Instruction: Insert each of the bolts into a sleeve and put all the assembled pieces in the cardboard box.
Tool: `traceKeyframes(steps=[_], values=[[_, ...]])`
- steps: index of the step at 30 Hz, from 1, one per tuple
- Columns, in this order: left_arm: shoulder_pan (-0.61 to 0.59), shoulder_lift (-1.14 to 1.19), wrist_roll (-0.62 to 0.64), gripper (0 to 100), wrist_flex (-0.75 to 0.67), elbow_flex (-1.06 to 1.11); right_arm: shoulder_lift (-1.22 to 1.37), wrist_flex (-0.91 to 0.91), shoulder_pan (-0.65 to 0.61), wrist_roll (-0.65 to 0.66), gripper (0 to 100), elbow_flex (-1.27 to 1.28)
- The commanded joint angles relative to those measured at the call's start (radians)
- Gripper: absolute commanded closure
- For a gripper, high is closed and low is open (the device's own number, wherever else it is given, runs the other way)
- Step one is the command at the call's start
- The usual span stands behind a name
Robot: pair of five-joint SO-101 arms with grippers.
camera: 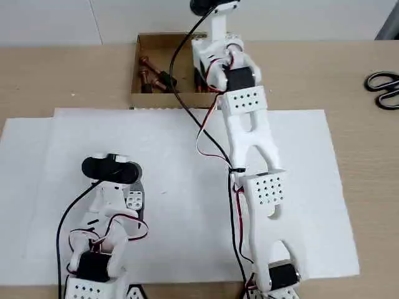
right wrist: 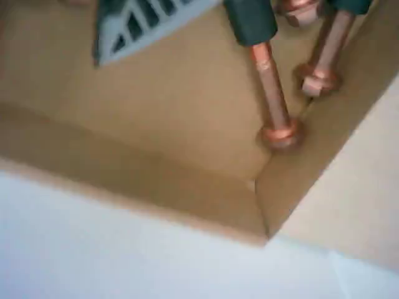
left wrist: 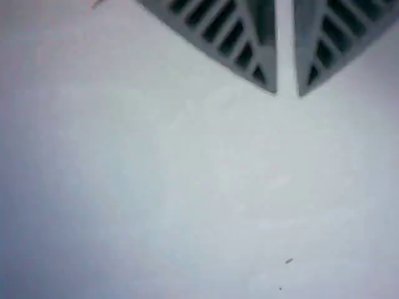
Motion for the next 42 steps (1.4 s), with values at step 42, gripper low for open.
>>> traceKeyframes(steps=[42], values=[[0.0, -0.008, -0.006, 99, -0.025, -0.004, -0.947, 0.753, 0.131, 0.003, 99.5, 0.051]])
